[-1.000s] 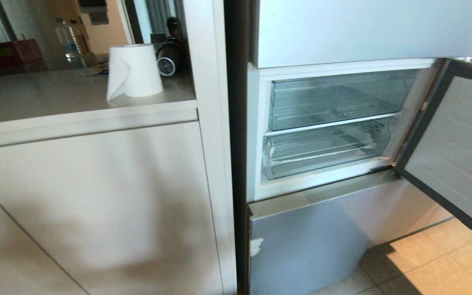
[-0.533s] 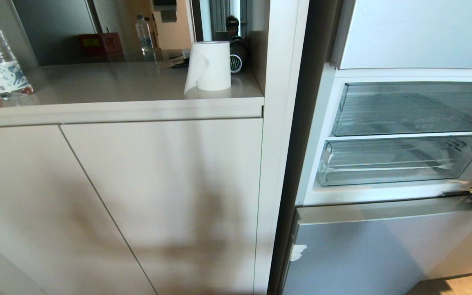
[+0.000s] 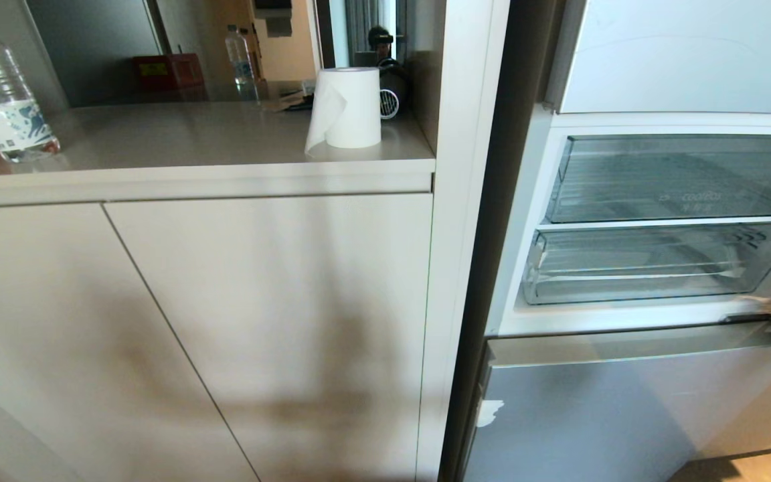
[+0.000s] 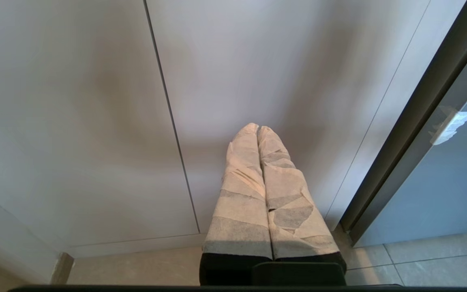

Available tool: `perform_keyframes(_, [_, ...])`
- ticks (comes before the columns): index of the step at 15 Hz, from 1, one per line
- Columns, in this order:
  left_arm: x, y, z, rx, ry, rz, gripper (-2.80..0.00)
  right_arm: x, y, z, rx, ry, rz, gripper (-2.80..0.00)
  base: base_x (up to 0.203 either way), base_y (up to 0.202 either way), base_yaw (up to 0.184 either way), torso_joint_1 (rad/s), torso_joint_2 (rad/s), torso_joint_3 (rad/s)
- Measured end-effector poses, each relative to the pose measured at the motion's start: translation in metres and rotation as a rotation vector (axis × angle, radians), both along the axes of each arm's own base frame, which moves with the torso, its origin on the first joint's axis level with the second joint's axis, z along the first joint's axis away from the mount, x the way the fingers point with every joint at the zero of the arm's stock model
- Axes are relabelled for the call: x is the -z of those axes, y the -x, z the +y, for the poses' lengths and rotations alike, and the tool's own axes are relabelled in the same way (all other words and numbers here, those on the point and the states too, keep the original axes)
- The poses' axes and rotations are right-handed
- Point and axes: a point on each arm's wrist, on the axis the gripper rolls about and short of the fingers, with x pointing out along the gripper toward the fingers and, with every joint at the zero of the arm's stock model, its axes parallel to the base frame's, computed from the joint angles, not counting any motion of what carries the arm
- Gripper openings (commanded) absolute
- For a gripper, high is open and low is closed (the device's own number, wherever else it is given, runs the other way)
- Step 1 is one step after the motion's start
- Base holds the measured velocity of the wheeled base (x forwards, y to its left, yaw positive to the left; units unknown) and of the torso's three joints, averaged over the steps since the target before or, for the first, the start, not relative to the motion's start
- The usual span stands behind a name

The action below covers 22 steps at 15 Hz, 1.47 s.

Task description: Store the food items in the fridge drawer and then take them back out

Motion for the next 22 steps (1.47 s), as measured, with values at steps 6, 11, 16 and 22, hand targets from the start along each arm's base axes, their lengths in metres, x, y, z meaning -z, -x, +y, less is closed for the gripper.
perform_keyframes(6, [0.000,0.000,0.000,0.000,0.000,0.000,-2.80,-0.043,-0.124,0.004,-0.136,-0.108,0.210,0.00,0.000,0.000,0.000,0.000,0.00,0.000])
perform_keyframes(11, [0.000,0.000,0.000,0.000,0.000,0.000,-2.80,-0.024,-0.224,0.008,-0.131,-0.057,0.116,0.00,0.000,0.000,0.000,0.000,0.00,0.000])
perform_keyframes(16, [0.000,0.000,0.000,0.000,0.000,0.000,-2.80,0.000,-0.279,0.033,-0.140,-0.020,-0.010,0.00,0.000,0.000,0.000,0.000,0.00,0.000])
perform_keyframes(22, [0.000,0.000,0.000,0.000,0.000,0.000,-2.80,0.019,-0.310,0.054,-0.114,-0.011,-0.038,0.00,0.000,0.000,0.000,0.000,0.00,0.000])
